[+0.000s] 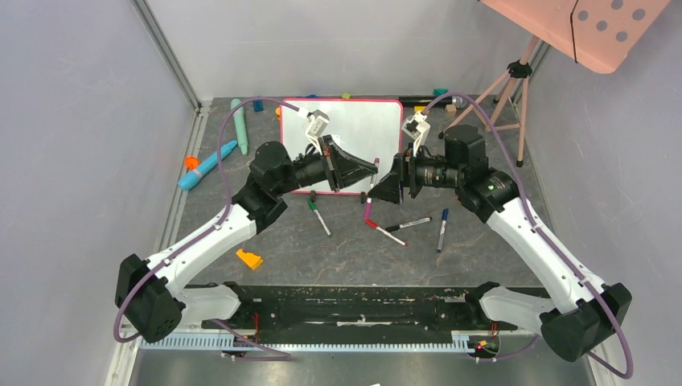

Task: Write a sentence on the whiteboard
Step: Place the whiteboard marker at the center of the board.

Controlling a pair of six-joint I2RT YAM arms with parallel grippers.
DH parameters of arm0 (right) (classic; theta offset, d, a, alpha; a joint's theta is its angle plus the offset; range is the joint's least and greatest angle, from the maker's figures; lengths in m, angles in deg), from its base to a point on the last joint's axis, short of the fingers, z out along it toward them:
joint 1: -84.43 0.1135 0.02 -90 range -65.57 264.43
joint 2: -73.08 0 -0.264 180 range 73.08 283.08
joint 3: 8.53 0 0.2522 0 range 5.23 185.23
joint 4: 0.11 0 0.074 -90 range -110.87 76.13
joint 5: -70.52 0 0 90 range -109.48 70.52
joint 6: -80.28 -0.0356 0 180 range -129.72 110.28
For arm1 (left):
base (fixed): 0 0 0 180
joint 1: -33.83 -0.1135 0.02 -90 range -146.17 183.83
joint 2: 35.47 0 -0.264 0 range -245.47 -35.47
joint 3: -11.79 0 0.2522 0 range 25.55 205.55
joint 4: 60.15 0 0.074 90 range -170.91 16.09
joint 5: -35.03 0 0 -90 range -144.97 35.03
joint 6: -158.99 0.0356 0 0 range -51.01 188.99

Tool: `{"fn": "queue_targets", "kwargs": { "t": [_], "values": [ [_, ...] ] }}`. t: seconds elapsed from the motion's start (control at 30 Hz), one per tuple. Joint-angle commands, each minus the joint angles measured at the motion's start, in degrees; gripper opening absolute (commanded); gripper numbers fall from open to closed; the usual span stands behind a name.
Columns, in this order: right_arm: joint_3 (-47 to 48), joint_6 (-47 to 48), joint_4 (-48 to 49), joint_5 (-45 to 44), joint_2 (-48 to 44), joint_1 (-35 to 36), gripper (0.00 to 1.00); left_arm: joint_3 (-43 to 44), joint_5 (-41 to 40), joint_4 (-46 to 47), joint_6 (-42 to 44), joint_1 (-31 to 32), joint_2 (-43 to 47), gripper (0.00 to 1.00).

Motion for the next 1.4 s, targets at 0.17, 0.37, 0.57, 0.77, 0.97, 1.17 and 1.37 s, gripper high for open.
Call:
{"fn": "queue_targets", "kwargs": {
  "t": [0.17, 0.37, 0.57, 0.77, 0.97, 1.17, 1.37],
  "values": [
    [-0.5, -0.9, 4.5, 3.5, 0.3, 0.1, 0.46, 1.1, -1.7, 4.9, 3.6, 2.6, -1.5, 0.02],
    [-1.1, -2.4, 5.7, 3.7, 0.0, 0.1, 0.07, 1.2, -2.3, 5.0, 2.5, 2.6, -2.5, 0.17],
    [-2.7, -3.1, 5.5, -1.8, -1.8, 0.1, 0.00, -2.7, -6.8, 9.7, -0.8, 2.5, -0.2, 0.78],
    [-2.3, -4.1, 5.5, -9.3, -3.2, 0.0, 0.00, -4.5, -9.5, 5.7, 2.1, 2.4, 2.9, 0.93],
    [-2.0, -6.1, 6.5, -14.6, -4.2, -0.2, 0.00, -8.6, -10.3, 4.0, 4.5, 2.4, 6.9, 0.92],
    [-5.7, -4.6, -7.9, -29.6, 0.6, -4.2, 0.00, -7.1, -20.3, -8.4, 4.8, 2.4, 8.2, 0.93],
    [-14.7, -2.9, -8.4, -36.5, 7.8, -12.8, 0.00, -4.7, -29.2, -21.6, 5.6, 2.3, 9.2, 0.93]
  ]
}}
